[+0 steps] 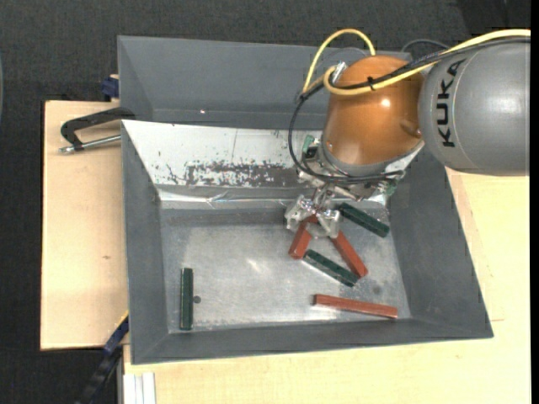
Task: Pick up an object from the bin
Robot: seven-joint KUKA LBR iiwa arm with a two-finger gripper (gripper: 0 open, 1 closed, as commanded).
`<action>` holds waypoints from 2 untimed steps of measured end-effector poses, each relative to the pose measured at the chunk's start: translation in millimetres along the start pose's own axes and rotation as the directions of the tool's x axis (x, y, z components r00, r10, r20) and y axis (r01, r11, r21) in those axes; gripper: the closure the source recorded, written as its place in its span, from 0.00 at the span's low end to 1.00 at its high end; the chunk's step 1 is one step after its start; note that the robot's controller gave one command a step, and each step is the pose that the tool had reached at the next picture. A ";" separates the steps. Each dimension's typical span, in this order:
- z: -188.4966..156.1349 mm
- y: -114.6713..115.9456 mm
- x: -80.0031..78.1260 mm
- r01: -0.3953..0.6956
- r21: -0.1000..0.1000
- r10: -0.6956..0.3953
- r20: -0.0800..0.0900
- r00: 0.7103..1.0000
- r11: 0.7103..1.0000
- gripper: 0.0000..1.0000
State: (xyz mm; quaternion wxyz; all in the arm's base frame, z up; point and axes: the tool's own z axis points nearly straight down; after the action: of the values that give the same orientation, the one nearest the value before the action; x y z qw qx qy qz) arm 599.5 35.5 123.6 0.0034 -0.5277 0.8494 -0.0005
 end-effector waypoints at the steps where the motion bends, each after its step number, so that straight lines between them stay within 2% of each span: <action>1: -10.5 0.3 0.0 0.000 -0.001 0.000 -0.001 1.000 1.000 1.00; 2: -23.0 1.0 0.1 -0.001 -0.005 0.001 -0.003 1.000 1.000 1.00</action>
Offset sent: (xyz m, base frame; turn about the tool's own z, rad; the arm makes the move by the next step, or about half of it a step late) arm -0.0001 -0.0001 0.0728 0.0000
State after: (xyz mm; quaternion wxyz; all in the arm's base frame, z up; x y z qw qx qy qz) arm 598.4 35.9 146.7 0.0008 -0.5274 0.8496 0.0010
